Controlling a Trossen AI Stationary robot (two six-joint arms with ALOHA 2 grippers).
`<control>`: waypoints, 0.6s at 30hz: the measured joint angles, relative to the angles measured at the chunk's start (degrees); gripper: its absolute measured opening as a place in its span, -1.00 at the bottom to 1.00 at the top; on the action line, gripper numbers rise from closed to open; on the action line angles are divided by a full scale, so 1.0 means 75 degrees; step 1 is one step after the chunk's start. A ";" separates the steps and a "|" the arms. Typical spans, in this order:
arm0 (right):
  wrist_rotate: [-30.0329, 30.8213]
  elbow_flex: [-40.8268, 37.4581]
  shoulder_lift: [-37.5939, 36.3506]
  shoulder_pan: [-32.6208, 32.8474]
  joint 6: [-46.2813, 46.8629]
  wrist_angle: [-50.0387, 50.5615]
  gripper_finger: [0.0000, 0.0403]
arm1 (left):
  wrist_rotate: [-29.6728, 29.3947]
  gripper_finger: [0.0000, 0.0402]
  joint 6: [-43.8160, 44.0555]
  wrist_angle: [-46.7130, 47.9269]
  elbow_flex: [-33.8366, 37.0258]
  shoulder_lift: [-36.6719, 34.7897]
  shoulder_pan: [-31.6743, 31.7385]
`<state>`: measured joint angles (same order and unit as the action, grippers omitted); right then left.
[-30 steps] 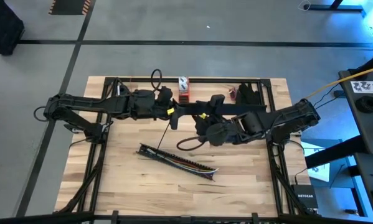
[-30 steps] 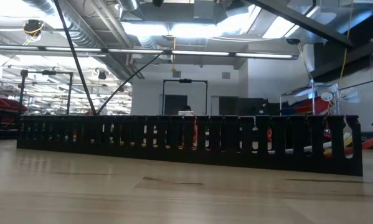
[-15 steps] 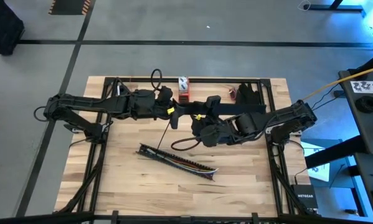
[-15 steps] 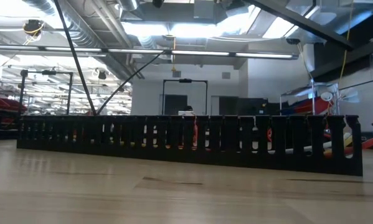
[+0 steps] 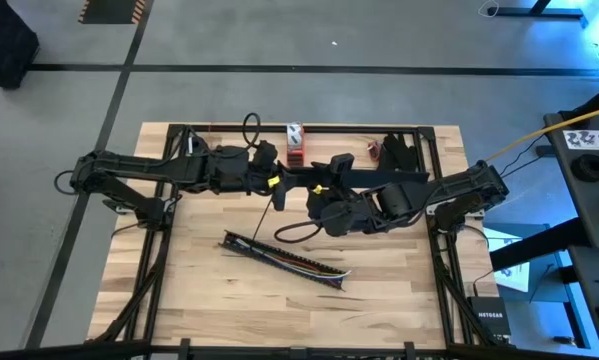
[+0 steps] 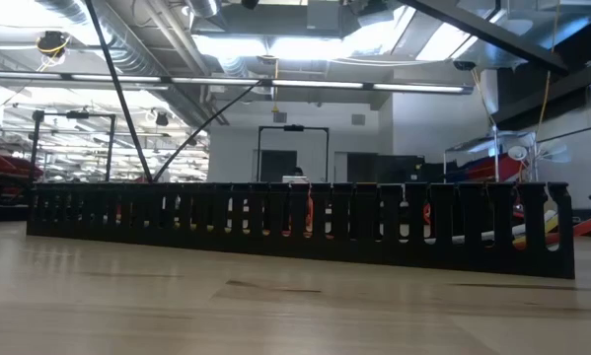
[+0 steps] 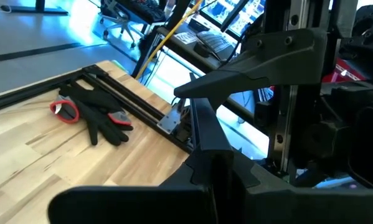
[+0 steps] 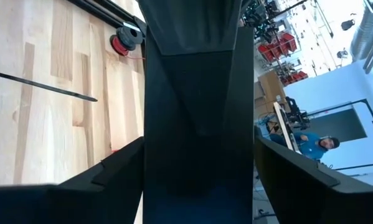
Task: Ziptie cables
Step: Insert the black cover of the black cable duct
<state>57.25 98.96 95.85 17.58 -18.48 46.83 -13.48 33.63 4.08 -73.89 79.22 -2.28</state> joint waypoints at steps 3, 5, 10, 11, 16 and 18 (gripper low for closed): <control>-0.0124 0.0000 0.0000 0.0000 0.0003 -0.0010 0.39 | 0.0004 -0.99 -0.0006 0.0029 0.0000 0.0000 0.0000; -0.0170 0.0000 0.0000 0.0000 0.0006 -0.0012 0.39 | 0.0004 -0.99 -0.0009 0.0032 0.0000 0.0000 0.0000; -0.0180 0.0000 0.0000 0.0000 0.0011 -0.0009 0.26 | 0.0007 -0.99 -0.0021 0.0008 0.0000 0.0000 0.0000; -0.0177 0.0000 0.0000 0.0000 0.0024 -0.0009 0.21 | 0.0004 -0.99 -0.0023 0.0005 0.0000 0.0000 0.0000; -0.0177 0.0000 -0.0003 0.0000 0.0023 0.0000 0.10 | 0.0004 -0.99 -0.0020 -0.0020 0.0000 0.0000 0.0000; -0.0177 0.0000 -0.0003 0.0000 0.0023 0.0003 0.10 | 0.0004 -0.99 0.0005 -0.0029 0.0000 0.0000 0.0000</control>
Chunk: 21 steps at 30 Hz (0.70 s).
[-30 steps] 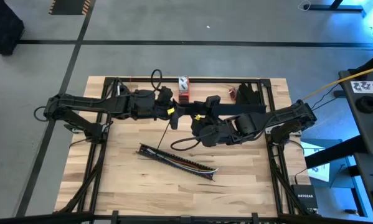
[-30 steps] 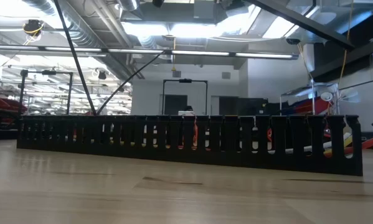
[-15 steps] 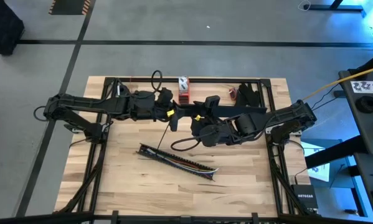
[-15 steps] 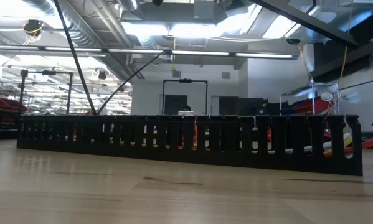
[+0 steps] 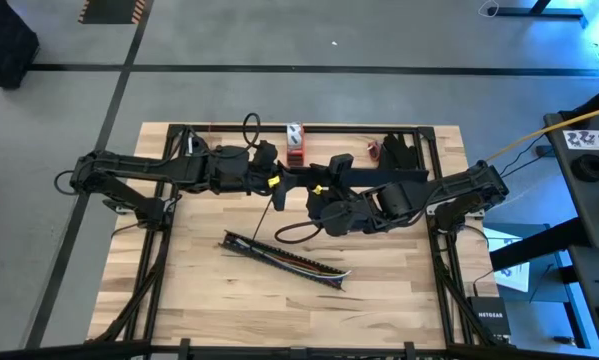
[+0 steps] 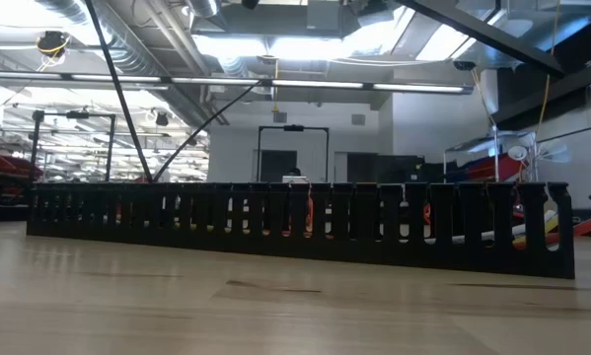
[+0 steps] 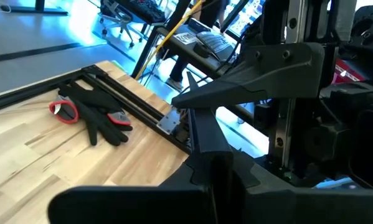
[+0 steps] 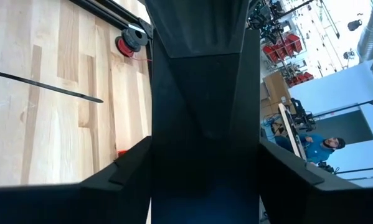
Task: Ziptie cables
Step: Insert the black cover of the black cable duct
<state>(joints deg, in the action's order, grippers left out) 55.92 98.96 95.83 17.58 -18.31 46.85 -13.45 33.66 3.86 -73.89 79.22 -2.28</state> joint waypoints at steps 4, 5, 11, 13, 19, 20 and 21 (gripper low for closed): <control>0.0000 0.0000 0.0000 0.0000 0.0003 0.0003 0.17 | 0.0000 -0.96 -0.0132 -0.0007 0.0000 0.0000 0.0000; -0.0003 0.0000 0.0000 0.0000 0.0003 0.0009 0.18 | 0.0003 -0.92 -0.0159 -0.0012 0.0000 0.0000 0.0000; -0.0012 0.0000 -0.0005 0.0002 0.0003 0.0177 0.10 | 0.0326 -0.64 -0.0862 0.0069 0.0000 -0.0099 0.0020; -0.0056 0.0000 -0.0006 0.0005 0.0047 0.0185 0.10 | 0.0400 -0.53 -0.1405 0.0309 0.0000 -0.0233 0.0023; -0.1024 0.0000 -0.0009 0.0009 0.0976 0.0364 0.13 | 0.0396 -0.31 -0.3211 0.1735 -0.0008 -0.1017 0.0018; -0.1207 0.0000 -0.0009 0.0009 0.1180 0.0412 0.13 | 0.0397 -0.29 -0.3363 0.2141 -0.0009 -0.1137 0.0001; -0.1400 0.0000 -0.0009 0.0009 0.1406 0.0466 0.12 | 0.0395 -0.28 -0.3444 0.2566 -0.0012 -0.1249 -0.0011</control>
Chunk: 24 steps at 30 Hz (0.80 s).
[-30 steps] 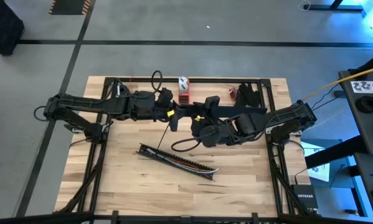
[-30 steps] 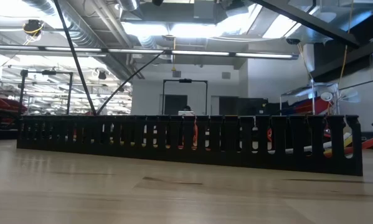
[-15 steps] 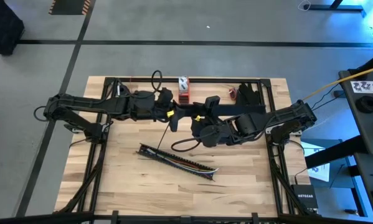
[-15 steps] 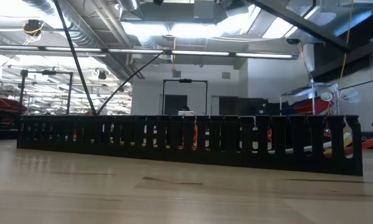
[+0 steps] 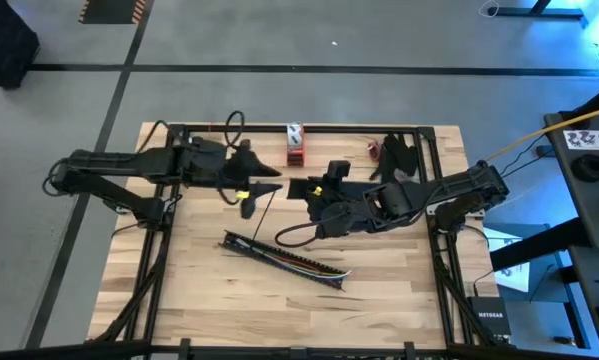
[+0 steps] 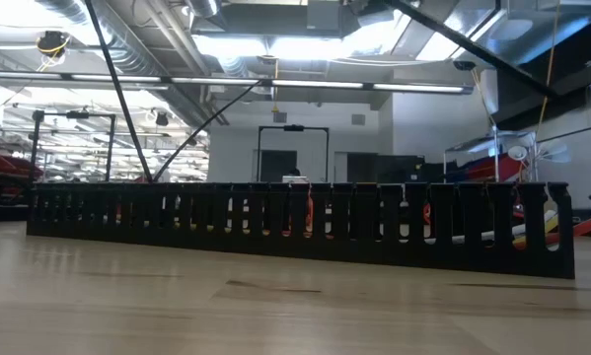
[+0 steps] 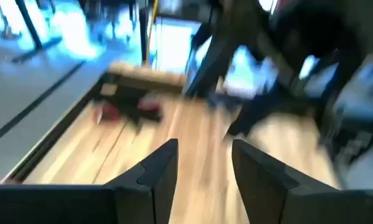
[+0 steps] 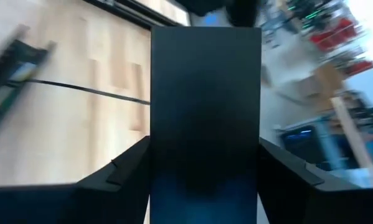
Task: Ziptie cables
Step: Insert the black cover of the black cable duct
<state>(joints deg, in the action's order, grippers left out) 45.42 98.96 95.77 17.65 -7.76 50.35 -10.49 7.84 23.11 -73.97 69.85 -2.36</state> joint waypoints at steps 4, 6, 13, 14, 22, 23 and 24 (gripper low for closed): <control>-0.1062 -0.0003 -0.0003 0.0003 0.1122 0.0321 0.12 | -0.0001 -0.26 -0.0072 0.2017 0.0042 -0.0078 -0.0111; -0.1549 -0.0006 -0.0003 0.0001 0.1637 0.0458 0.12 | 0.0003 -0.28 0.0042 0.2543 0.0317 0.0004 -0.0205; -0.2926 -0.0006 -0.0003 0.0003 0.2744 0.0714 0.13 | 0.0031 -0.34 0.0095 0.2157 0.1678 0.0360 -0.0579; -0.3028 -0.0006 -0.0003 0.0003 0.2858 0.0726 0.13 | 0.0154 -0.34 0.0096 0.1809 0.1873 0.0428 -0.0621; -0.3352 -0.0006 -0.0003 0.0000 0.3201 0.0740 0.13 | 0.1521 -0.35 -0.0321 -0.1190 0.3023 0.1274 -0.0849; -0.3353 -0.0006 -0.0003 0.0000 0.3264 0.0740 0.13 | 0.1515 -0.35 -0.0330 -0.1281 0.3089 0.1439 -0.0828; -0.3356 -0.0006 -0.0003 0.0000 0.3326 0.0733 0.13 | 0.1502 -0.35 -0.0359 -0.1363 0.3141 0.1636 -0.0809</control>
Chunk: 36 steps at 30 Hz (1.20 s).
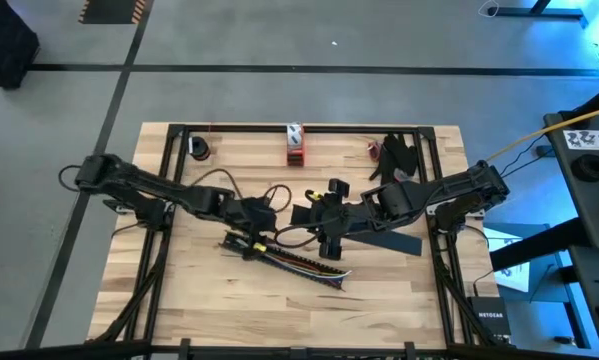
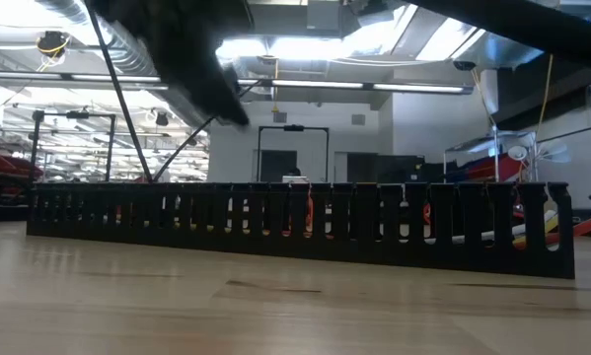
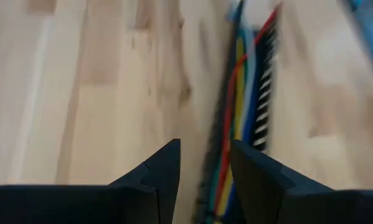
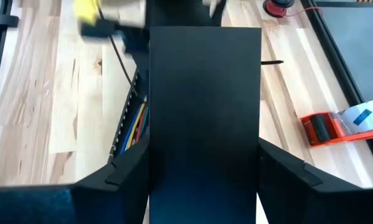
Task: Ziptie cables
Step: Insert the black cover of the black cable duct
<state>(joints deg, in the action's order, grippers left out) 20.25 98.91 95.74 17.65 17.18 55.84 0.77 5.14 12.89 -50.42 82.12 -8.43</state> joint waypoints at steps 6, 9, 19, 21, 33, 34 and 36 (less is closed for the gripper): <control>-0.0051 0.0000 0.0000 0.0000 0.0109 -0.0057 0.14 | -0.0154 -0.35 -0.0341 -0.0342 0.0030 0.1181 0.0074; -0.0052 0.0000 0.0000 0.0000 0.0132 -0.0057 0.14 | -0.0154 -0.35 -0.0375 -0.0465 0.0030 0.1395 0.0071; -0.0280 0.0000 0.0000 0.0000 0.0321 -0.0149 0.14 | 0.0129 -0.35 -0.0888 -0.0447 0.0030 0.1390 0.0027; -0.0354 0.0000 0.0000 0.0000 0.0401 -0.0162 0.14 | 0.0243 -0.35 -0.0880 -0.0455 0.0030 0.1276 -0.0028; -0.0395 0.0000 0.0000 0.0000 0.0476 -0.0185 0.14 | 0.0702 -0.35 -0.0931 -0.0580 0.0025 0.1420 -0.0241; -0.0393 0.0000 0.0000 0.0000 0.0476 -0.0198 0.14 | 0.0694 -0.37 -0.0957 -0.0547 0.0027 0.1501 -0.0225; -0.0394 -0.0014 0.0000 0.0000 0.0476 -0.0226 0.14 | 0.0673 -0.46 -0.0984 -0.0576 0.0026 0.1618 -0.0167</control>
<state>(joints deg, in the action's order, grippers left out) 17.29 98.81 95.74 17.65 20.75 54.15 5.82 -2.24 8.56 -50.22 94.25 -9.69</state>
